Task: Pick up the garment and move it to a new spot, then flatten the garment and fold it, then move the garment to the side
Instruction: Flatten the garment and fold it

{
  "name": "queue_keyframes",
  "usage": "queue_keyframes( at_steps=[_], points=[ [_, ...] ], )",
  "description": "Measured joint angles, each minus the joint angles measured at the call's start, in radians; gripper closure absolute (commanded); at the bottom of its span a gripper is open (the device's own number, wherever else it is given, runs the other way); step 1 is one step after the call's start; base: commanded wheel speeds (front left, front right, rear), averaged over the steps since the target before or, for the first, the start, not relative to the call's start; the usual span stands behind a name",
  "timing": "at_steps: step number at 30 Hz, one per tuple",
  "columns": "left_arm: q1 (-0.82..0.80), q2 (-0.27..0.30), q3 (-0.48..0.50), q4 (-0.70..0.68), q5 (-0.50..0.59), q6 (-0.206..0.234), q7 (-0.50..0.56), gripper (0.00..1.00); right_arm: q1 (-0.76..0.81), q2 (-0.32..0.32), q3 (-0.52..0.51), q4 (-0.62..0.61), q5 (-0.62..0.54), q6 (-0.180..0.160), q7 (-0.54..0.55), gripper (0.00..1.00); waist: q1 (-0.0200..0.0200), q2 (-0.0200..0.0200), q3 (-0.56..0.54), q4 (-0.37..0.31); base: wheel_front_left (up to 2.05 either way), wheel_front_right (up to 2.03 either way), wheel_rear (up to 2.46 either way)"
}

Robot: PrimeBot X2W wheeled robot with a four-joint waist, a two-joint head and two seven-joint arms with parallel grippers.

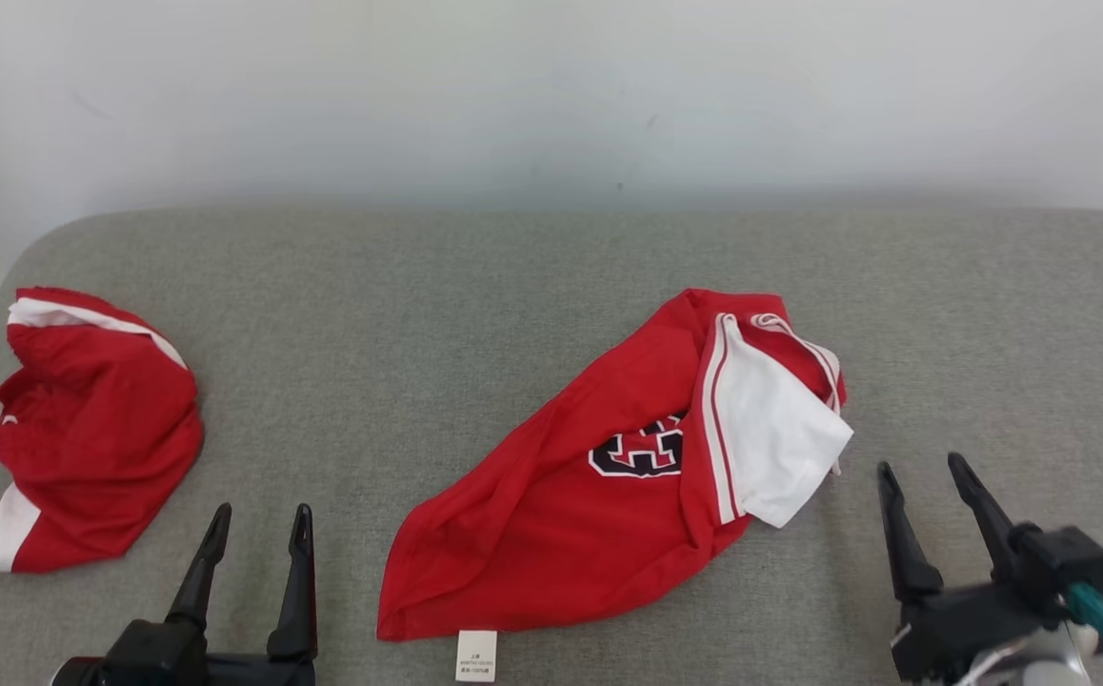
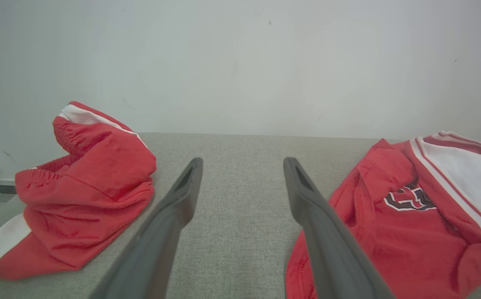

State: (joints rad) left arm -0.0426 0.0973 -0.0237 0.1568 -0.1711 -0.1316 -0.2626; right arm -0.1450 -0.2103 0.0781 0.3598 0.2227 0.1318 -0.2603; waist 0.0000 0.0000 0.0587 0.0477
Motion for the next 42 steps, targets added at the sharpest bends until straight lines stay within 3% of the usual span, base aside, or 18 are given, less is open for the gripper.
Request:
queue_keyframes(
  at_steps=[13,14,15,16,24,33,42],
  points=[
    [-0.045,-0.01,-0.027,0.014,-0.014,0.0,0.0,0.0,-0.194,-0.055,0.087,0.246,0.016,0.0,0.006,0.0,0.0,0.0,0.045,0.074,0.0,0.0,0.0],
    [-0.045,-0.01,-0.028,0.015,-0.015,0.0,0.0,0.0,-0.203,-0.056,0.092,0.264,0.019,0.0,0.005,0.32,0.0,0.0,0.048,0.08,0.0,0.0,0.0],
    [-0.046,-0.01,-0.029,0.016,-0.015,0.0,0.0,0.0,-0.21,-0.058,0.096,0.275,0.021,0.0,0.005,0.56,0.0,0.0001,0.052,0.086,0.0,0.0,0.0],
    [-0.048,-0.01,-0.029,0.018,-0.016,0.0,0.0,0.0,-0.219,-0.058,0.102,0.286,0.025,0.0,0.004,1.0,0.0,0.0001,0.055,0.091,0.0,0.0,0.0],
    [-0.058,-0.012,-0.014,0.021,-0.016,0.0,0.0,0.0,-0.22,-0.051,0.104,0.254,0.04,0.0,-0.001,1.0,0.0001,0.0,0.065,0.1,0.0,0.0,0.0],
    [-0.04,-0.019,-0.004,0.022,-0.016,0.0,0.0,0.0,-0.076,-0.035,0.038,0.065,0.039,0.0,-0.003,1.0,0.0001,0.0001,0.049,0.039,0.0,0.0,0.0],
    [-0.039,-0.022,-0.013,0.025,-0.021,0.0,0.0,0.0,0.05,0.017,-0.048,0.039,0.062,0.0,-0.004,1.0,0.0001,0.0001,0.047,-0.002,0.0,0.0,0.0]
  ],
)
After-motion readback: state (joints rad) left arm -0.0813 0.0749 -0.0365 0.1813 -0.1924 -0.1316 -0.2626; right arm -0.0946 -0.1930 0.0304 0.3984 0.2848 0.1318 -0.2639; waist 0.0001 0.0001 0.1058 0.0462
